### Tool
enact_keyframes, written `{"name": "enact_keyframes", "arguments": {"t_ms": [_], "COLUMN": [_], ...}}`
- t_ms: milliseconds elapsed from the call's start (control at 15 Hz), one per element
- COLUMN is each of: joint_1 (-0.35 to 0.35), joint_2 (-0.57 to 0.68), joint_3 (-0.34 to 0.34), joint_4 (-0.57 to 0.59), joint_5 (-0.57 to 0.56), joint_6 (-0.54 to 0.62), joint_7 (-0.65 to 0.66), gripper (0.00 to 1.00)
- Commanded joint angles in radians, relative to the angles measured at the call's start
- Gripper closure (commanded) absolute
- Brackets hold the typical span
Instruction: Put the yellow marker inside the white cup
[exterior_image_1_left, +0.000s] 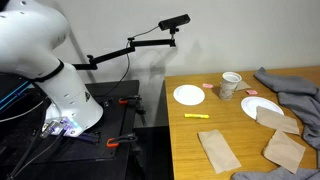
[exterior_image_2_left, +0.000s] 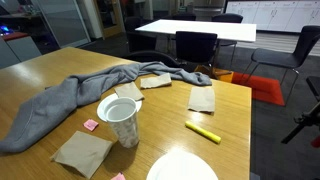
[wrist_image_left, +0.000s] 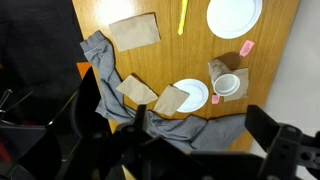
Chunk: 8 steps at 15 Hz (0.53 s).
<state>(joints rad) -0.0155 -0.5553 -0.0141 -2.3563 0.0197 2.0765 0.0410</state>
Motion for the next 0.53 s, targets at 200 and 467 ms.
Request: {"name": "enact_keyframes", "arguments": {"t_ms": [200,467], "joint_1": [-0.002,-0.003], "joint_2": [0.001,-0.001], "joint_3": [0.002,0.012], "joint_4": [0.002,-0.015], "joint_5": [0.001,-0.002], "joint_6": [-0.002,0.012], "joint_7": [-0.001,0.012], "gripper": [0.00,0.00]}}
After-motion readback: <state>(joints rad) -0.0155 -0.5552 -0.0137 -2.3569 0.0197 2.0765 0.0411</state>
